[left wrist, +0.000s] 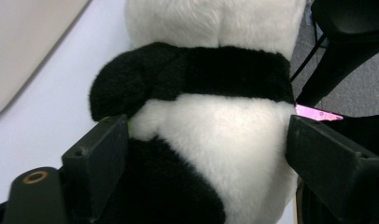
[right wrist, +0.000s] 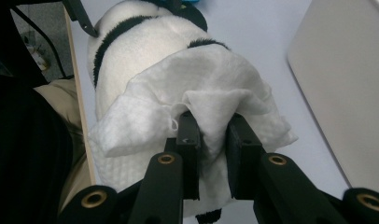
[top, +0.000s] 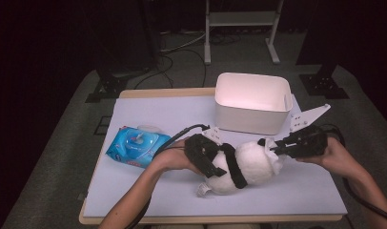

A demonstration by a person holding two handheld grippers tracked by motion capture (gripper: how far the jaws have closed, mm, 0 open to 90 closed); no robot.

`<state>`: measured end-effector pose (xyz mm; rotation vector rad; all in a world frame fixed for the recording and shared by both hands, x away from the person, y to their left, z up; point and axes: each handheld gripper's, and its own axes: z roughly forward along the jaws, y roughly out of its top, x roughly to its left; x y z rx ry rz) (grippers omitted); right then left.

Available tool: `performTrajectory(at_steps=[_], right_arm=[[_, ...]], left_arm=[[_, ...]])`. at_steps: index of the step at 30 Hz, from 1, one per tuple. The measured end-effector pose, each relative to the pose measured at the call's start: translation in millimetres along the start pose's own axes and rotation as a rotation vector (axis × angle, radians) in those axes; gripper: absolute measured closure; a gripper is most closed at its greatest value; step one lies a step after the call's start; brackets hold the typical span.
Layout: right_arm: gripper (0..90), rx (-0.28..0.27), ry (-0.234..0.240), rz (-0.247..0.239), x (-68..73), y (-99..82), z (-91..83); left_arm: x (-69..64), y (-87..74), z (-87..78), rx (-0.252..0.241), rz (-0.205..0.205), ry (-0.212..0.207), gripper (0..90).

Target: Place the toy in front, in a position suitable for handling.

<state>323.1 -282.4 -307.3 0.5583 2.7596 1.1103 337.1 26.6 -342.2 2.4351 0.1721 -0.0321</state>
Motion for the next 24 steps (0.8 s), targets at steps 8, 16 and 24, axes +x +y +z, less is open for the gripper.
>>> performTrajectory(at_steps=[8,16,24], right_arm=[[76.6,0.019,0.001,0.01,-1.1,-3.2,2.9],[76.5,-0.022,-0.008,0.043,-6.4,-10.6,-2.0],[76.5,0.012,0.007,0.049,-9.9,-18.6,11.3]], left_arm=[[-2.5,3.9,12.8,0.008,0.03,0.029,13.7],[0.1,13.5,-0.2,0.007,0.06,0.063,34.7],[2.4,15.0,-15.2,0.037,0.08,0.094,35.1]])
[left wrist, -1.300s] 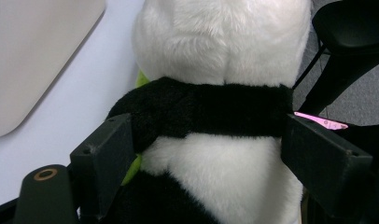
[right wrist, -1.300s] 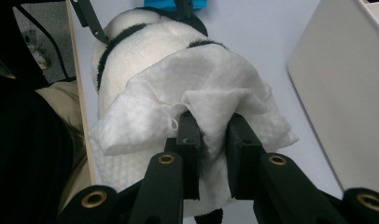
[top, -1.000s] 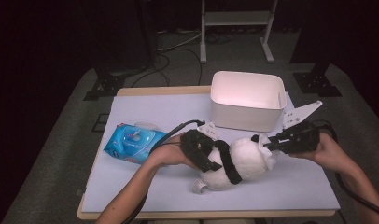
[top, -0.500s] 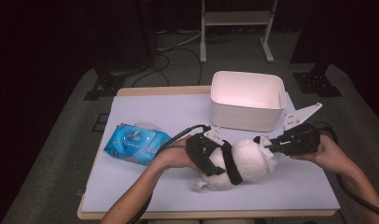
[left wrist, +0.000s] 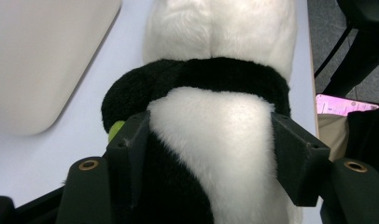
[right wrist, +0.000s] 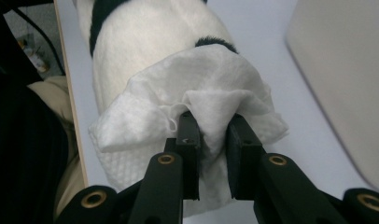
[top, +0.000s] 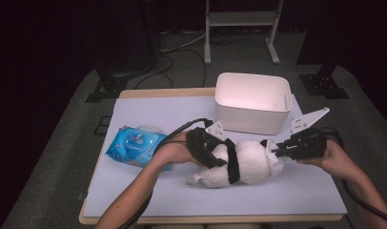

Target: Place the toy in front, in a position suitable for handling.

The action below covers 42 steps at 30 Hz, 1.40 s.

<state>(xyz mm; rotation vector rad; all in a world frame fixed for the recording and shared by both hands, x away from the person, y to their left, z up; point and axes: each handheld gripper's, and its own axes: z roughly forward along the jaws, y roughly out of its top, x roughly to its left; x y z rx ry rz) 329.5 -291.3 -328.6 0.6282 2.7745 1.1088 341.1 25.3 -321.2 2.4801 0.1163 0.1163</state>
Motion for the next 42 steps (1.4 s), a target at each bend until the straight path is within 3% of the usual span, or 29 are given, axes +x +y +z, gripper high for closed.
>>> performTrajectory(at_steps=[4,14,29,38,42], right_arm=[[76.5,0.006,0.005,-0.012,2.0,-0.7,7.4],[76.5,0.013,-0.016,-0.049,8.4,8.4,2.4],[76.7,-0.041,-0.012,-0.033,10.0,3.5,-10.6],[76.7,0.022,-0.001,-0.074,12.7,12.1,10.0],[76.7,0.022,0.001,-0.082,13.0,16.2,12.3]], left_arm=[[-1.7,-3.8,3.2,0.004,-0.002,-0.017,33.1],[-1.6,-3.1,5.3,0.002,-0.009,-0.019,29.6],[-1.1,0.1,10.1,-0.017,-0.011,-0.037,29.1],[-4.8,10.5,19.2,-0.003,0.01,-0.041,28.6],[-4.6,11.9,19.9,0.003,0.012,-0.043,28.1]])
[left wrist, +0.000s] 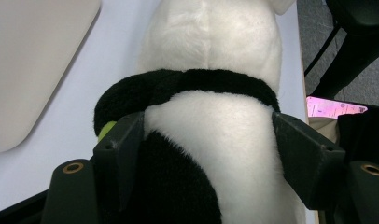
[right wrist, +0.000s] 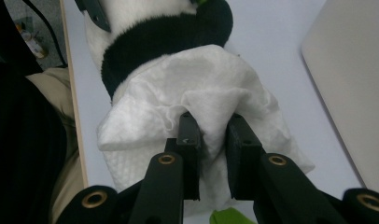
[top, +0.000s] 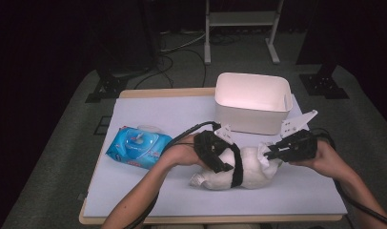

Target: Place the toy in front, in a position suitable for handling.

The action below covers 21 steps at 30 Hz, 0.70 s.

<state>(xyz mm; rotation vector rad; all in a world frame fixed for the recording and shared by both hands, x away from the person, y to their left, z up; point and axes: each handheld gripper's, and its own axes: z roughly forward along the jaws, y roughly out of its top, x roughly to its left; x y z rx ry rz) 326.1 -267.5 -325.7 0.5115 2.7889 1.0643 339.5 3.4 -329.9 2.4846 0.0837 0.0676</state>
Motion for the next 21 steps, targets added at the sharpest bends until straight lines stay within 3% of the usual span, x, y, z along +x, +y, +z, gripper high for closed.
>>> performTrajectory(at_steps=[10,21], right_arm=[[76.7,0.003,0.02,-0.041,3.3,19.5,10.8],[76.6,-0.001,0.008,-0.006,-0.6,6.4,2.4]], left_arm=[[0.5,0.6,0.6,0.002,0.0,-0.006,27.6],[3.2,-3.1,-3.3,-0.016,-0.011,-0.018,28.1]])
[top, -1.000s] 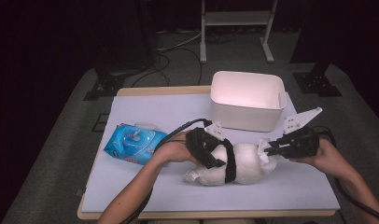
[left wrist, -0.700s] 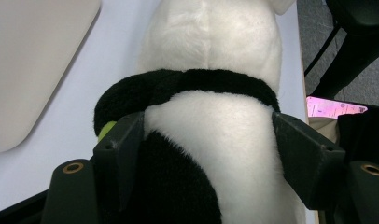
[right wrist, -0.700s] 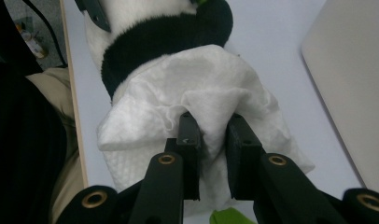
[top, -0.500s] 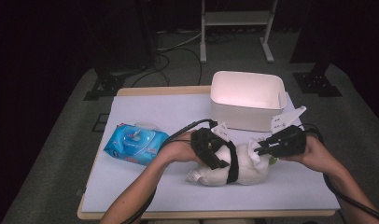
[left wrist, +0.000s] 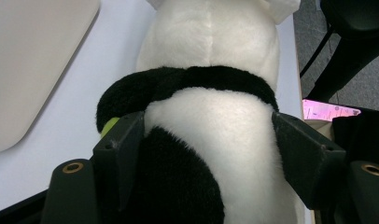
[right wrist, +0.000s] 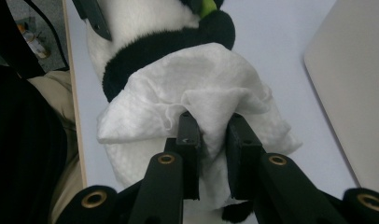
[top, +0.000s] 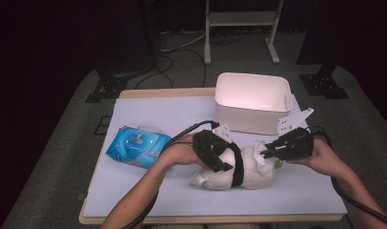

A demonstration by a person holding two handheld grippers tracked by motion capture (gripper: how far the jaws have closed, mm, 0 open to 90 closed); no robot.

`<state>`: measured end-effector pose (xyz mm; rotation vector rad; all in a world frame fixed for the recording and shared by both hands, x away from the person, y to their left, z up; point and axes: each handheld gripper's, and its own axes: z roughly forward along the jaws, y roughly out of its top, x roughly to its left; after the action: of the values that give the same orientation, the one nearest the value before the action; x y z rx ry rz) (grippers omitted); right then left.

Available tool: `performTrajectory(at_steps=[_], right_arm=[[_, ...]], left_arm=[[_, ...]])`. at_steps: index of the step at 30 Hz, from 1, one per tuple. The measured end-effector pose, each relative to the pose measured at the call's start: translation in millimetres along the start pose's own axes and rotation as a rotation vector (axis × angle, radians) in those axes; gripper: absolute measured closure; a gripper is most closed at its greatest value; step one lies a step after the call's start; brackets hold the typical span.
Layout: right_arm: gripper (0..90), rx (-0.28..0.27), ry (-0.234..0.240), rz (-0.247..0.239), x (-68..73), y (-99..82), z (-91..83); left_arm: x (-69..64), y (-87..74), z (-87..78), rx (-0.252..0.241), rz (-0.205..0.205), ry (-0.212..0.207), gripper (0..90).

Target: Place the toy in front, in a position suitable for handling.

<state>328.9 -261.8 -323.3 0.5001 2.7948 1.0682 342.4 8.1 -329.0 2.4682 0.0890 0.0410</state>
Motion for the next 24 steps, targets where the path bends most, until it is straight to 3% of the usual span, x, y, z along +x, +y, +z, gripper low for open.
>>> performTrajectory(at_steps=[7,24], right_arm=[[76.5,-0.007,-0.008,0.016,-0.7,-9.0,-4.5],[76.5,0.008,0.011,-0.029,2.8,12.2,9.7]], left_arm=[[0.3,0.3,-0.3,-0.005,-0.001,-0.004,28.1],[-0.2,5.2,3.7,0.008,0.002,-0.007,28.6]])
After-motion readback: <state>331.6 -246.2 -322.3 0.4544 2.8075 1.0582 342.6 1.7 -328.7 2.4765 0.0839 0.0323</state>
